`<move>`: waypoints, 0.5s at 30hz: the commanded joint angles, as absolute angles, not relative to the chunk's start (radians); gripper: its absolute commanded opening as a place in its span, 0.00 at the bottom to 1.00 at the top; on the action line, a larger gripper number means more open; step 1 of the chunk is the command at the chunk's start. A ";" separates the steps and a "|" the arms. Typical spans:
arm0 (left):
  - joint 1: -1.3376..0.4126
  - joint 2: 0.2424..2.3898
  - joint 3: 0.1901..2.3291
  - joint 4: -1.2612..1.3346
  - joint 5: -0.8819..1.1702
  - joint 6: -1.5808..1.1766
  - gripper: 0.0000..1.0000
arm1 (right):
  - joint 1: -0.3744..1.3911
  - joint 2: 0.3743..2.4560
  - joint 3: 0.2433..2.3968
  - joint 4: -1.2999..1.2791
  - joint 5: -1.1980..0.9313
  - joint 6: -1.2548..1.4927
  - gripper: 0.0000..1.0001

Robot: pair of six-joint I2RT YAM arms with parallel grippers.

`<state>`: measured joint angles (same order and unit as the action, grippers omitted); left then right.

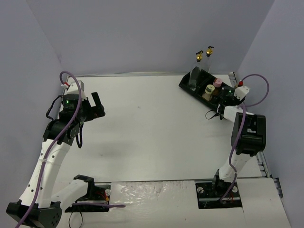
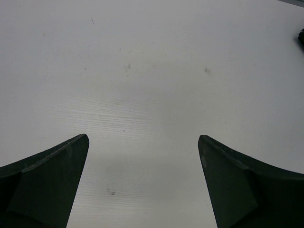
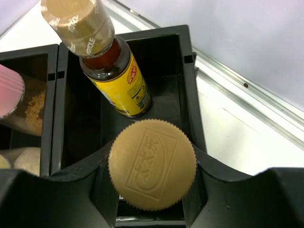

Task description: Organize the condiment bottles

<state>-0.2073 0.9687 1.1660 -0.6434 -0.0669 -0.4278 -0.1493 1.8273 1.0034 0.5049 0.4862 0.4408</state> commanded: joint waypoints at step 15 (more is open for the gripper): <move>-0.201 0.968 1.180 -0.561 -0.060 -0.428 0.97 | -0.146 1.823 1.098 0.518 0.546 0.440 0.58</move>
